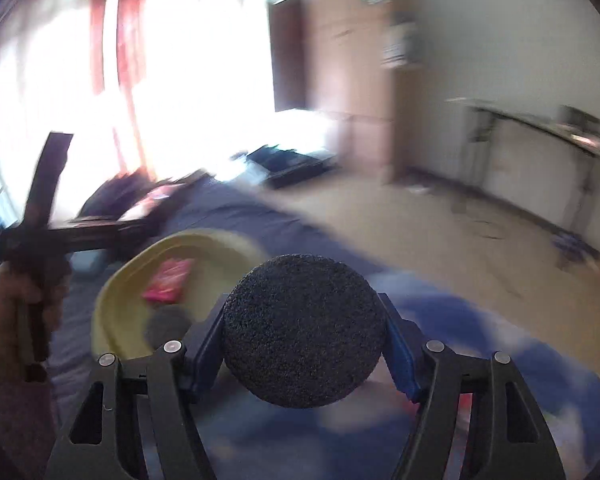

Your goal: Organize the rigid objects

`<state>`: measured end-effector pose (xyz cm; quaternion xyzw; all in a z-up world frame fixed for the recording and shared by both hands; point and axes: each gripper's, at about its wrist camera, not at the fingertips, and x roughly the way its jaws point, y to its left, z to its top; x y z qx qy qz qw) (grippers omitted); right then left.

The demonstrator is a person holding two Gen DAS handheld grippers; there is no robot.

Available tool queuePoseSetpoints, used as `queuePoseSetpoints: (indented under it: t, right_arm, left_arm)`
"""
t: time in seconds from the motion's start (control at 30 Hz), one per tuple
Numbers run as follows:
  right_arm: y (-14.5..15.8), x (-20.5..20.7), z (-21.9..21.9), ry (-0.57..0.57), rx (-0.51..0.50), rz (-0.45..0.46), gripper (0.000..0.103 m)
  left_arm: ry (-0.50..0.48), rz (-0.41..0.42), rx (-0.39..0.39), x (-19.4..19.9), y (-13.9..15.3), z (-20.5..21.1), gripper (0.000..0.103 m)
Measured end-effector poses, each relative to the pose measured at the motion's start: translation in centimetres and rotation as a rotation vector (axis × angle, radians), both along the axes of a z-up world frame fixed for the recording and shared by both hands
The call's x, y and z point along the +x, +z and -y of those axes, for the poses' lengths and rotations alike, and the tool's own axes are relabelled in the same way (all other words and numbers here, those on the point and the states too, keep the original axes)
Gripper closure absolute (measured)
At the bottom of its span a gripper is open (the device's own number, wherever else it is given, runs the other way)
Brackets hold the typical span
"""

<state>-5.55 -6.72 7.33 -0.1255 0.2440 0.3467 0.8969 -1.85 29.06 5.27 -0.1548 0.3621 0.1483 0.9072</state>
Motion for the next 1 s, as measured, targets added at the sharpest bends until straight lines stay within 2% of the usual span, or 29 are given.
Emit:
queuePoseSetpoints:
  t: [0.1,0.2,0.33,0.47,0.57,0.6,0.63,0.67,0.7,0.77,0.87,0.93,1.0]
  right_arm:
    - [-2.1,1.9,-7.6,0.101,-0.107,-0.021,0.035]
    - [-4.0,4.0,-12.4,0.139,-0.170,-0.069,0.035]
    - [-5.7,5.3,-15.9,0.149,-0.239,-0.112,0.035]
    - [-7.5,6.3,-17.4,0.151,-0.316,-0.135,0.035]
    - [-8.3,7.0,-18.3,0.142,-0.351,-0.140,0.035]
    - [-8.6,7.1,-18.6,0.137,-0.363,-0.146,0.034]
    - [-8.8,7.5,-19.2,0.133,-0.356,-0.152,0.033]
    - [-8.5,7.4,-19.2,0.125,-0.340,-0.150,0.026]
    - [-7.9,7.0,-19.2,0.117,-0.324,-0.138,0.016]
    - [-5.8,5.8,-17.5,0.093,-0.267,-0.079,0.003]
    - [-2.2,3.6,-12.0,0.002,-0.170,0.027,0.000]
    - [-0.5,2.7,-7.1,-0.091,-0.126,0.065,0.000]
    - [0.8,1.9,-0.8,-0.222,-0.089,0.086,0.000]
  left_arm:
    - [0.037,-0.043,-0.077,0.4,-2.6,-2.2,0.046]
    - [0.031,-0.064,-0.135,0.8,-4.6,-3.2,0.046]
    - [0.043,-0.105,-0.177,1.5,-6.5,-4.0,0.046]
    - [0.069,-0.142,-0.217,2.1,-7.8,-4.6,0.046]
    - [0.084,-0.159,-0.198,2.3,-7.7,-4.1,0.045]
    - [0.100,-0.153,-0.199,2.3,-7.5,-4.1,0.042]
    - [0.108,-0.138,-0.204,2.2,-7.1,-4.2,0.029]
    - [0.109,-0.110,-0.218,2.0,-6.6,-4.1,0.015]
    - [0.105,-0.070,-0.241,1.7,-5.9,-4.1,0.010]
    - [0.077,0.026,-0.274,1.2,-3.7,-3.2,0.000]
    - [-0.036,0.106,-0.227,1.7,-0.6,0.5,0.000]
    - [-0.143,0.116,-0.190,3.1,0.7,3.9,0.000]
    - [-0.251,0.092,-0.152,5.1,1.2,8.1,0.000]
